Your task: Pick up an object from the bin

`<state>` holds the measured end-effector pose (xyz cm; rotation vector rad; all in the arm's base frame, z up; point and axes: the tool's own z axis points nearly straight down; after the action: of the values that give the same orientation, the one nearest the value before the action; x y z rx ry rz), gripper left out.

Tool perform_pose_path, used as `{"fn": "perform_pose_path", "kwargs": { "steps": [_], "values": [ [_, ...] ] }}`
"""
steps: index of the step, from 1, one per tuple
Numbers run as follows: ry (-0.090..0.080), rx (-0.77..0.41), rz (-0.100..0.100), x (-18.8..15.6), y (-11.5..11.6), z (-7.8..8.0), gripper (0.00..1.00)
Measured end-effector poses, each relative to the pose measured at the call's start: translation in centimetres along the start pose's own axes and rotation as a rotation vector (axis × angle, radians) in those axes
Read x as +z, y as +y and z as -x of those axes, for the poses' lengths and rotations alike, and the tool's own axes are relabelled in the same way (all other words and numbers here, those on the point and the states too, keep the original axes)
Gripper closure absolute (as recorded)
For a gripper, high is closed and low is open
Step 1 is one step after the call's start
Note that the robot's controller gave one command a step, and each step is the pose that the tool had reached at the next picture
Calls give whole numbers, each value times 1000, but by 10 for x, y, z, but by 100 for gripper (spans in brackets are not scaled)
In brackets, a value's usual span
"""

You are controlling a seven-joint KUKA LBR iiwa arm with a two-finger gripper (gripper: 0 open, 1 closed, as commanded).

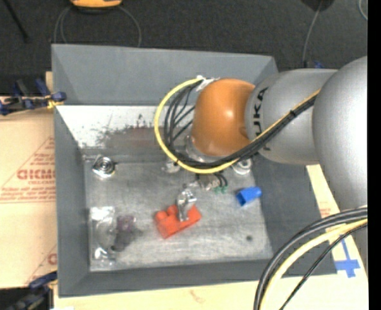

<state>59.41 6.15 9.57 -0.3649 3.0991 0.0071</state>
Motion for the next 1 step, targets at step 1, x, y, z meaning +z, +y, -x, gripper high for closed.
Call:
{"fn": "perform_pose_path", "kwargs": {
  "steps": [1],
  "values": [
    [15, -128, -2, -8, 1, -42, 0]
  ]
}}
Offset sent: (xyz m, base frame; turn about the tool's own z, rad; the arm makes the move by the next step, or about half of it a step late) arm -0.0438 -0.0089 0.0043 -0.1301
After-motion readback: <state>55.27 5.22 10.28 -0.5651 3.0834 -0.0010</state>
